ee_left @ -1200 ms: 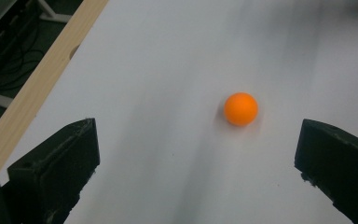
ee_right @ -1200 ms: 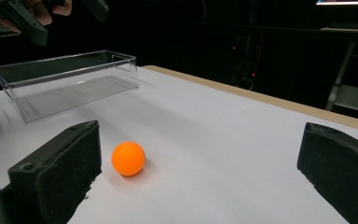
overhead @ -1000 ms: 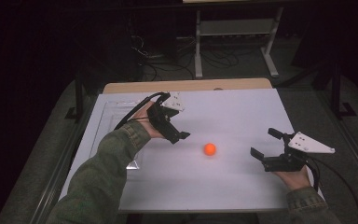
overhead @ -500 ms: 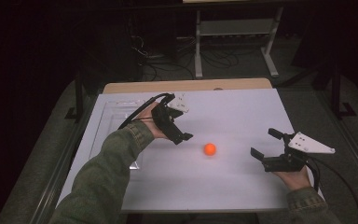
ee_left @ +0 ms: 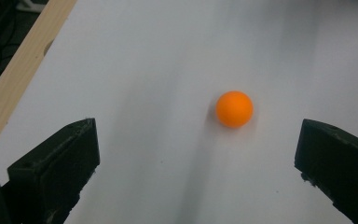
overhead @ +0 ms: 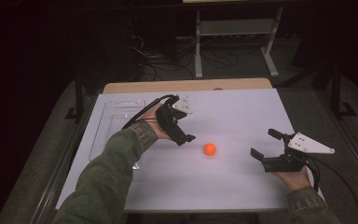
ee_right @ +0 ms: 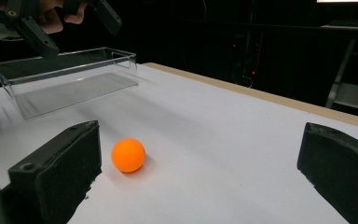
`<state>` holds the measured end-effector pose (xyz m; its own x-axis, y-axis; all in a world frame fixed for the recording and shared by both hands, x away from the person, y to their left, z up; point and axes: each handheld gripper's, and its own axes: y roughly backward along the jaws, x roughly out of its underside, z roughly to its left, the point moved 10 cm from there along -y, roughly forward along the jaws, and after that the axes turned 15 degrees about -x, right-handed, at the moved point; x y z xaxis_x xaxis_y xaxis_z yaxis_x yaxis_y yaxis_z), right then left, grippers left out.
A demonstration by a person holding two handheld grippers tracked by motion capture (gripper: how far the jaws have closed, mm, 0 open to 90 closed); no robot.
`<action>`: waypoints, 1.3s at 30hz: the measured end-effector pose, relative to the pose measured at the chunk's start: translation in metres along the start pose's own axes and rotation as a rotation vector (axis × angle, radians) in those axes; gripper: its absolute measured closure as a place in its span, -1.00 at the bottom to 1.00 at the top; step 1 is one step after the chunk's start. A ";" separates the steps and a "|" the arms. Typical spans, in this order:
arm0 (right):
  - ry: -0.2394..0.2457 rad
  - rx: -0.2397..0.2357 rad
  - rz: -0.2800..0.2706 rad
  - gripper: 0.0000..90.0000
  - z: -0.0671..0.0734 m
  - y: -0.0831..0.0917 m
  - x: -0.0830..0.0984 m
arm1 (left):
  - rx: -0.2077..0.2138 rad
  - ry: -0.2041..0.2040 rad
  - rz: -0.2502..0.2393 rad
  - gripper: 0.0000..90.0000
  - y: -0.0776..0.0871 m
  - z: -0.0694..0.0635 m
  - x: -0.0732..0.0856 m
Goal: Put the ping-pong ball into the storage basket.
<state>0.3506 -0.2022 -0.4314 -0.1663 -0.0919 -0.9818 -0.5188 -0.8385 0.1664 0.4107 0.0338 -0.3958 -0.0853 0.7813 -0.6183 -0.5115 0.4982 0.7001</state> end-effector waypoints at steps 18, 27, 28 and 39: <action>0.000 -0.003 0.003 -1.00 0.001 0.000 0.001 | 0.032 -0.025 0.024 -1.00 -0.017 -0.011 0.001; 0.000 -0.002 0.001 -1.00 0.001 0.001 0.001 | 0.042 -0.033 0.029 -1.00 -0.022 -0.014 0.000; 0.000 -0.002 0.001 -1.00 0.001 0.001 0.001 | 0.042 -0.032 0.028 -1.00 -0.022 -0.014 0.000; -0.003 -0.004 -0.001 -1.00 0.002 0.001 0.001 | 0.069 -0.040 0.028 -1.00 -0.031 -0.022 -0.002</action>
<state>0.3487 -0.2021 -0.4317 -0.1682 -0.0897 -0.9817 -0.5154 -0.8409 0.1651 0.4079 0.0090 -0.4239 -0.0639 0.8089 -0.5844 -0.4491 0.4996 0.7407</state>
